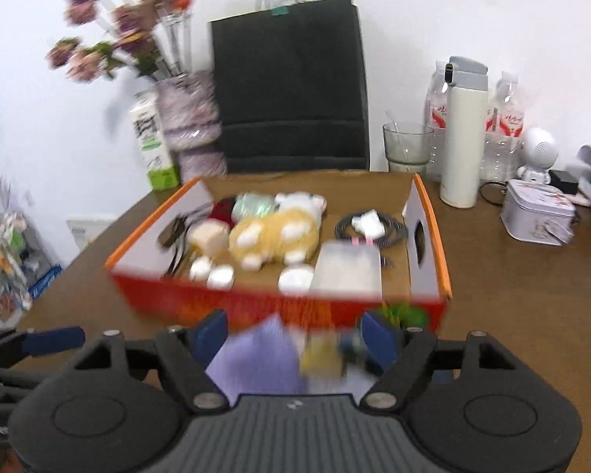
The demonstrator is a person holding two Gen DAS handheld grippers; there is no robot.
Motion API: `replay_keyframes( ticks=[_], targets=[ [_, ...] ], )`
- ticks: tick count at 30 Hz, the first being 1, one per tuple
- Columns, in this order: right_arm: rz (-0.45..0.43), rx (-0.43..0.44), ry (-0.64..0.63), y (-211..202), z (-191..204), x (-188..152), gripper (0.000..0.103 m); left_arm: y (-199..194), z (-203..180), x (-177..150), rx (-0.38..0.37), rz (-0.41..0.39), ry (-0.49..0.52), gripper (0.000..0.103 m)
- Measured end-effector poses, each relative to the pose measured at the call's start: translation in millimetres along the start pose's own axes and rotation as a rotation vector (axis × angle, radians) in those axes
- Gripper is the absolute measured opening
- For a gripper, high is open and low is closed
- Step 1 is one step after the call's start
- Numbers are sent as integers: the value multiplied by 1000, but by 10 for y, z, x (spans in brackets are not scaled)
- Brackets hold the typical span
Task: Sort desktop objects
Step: 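Carry the lid and cap over the cardboard box and release both, then move both open tools back toward the purple pouch and navy case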
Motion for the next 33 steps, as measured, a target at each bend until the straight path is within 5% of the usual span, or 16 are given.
replay_keyframes(
  ticks=[12,23,33],
  targets=[
    [-50,-62,-89,-713,290,-1182,74,-495,-78,-856,8,-17,98,102],
    [-29,-75,-87,-807,308,-1566,80,-554,-53,-1152,16,21,105,103],
    [-43,-91,-66,-774,186,-1525,81,-462,-96,-1137,17,33,116,103]
  ],
)
Point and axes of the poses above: each gripper's, at about its wrist camera, not at the fingertips, and y roughly the way its jaws point, z to its left, x to its top, the point moved 10 cm from there along y, roughly the way its jaws point, and after that the axes turned 6 degrees about z, right-handed, at the moved point
